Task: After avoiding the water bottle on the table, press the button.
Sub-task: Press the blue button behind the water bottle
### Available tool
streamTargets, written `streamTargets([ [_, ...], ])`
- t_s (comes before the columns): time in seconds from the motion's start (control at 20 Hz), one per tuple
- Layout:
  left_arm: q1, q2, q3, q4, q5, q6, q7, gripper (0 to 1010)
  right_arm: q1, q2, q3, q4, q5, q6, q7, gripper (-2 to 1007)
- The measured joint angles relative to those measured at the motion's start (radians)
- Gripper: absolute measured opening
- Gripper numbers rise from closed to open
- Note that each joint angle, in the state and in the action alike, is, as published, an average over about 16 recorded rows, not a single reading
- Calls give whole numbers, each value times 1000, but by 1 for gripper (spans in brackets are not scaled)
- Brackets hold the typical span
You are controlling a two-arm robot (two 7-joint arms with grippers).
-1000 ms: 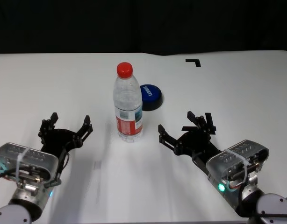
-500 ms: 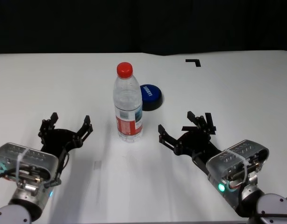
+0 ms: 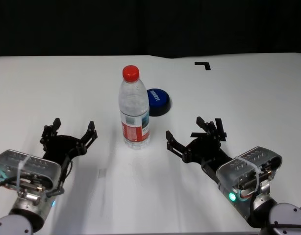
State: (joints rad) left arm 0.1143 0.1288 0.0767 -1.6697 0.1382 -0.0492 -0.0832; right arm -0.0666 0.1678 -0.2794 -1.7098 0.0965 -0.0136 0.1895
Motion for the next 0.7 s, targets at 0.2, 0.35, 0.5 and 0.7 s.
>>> streamTargets([
  [0.2,0,0,0,0,0,0,0,1003,0,0,0,0,0,0,0,1003],
  [0.35,0,0,0,0,0,0,0,1003,0,0,0,0,0,0,0,1003],
  [0.5,0,0,0,0,0,0,0,1003,0,0,0,0,0,0,0,1003],
  [0.7,0,0,0,0,0,0,0,1003,0,0,0,0,0,0,0,1003],
])
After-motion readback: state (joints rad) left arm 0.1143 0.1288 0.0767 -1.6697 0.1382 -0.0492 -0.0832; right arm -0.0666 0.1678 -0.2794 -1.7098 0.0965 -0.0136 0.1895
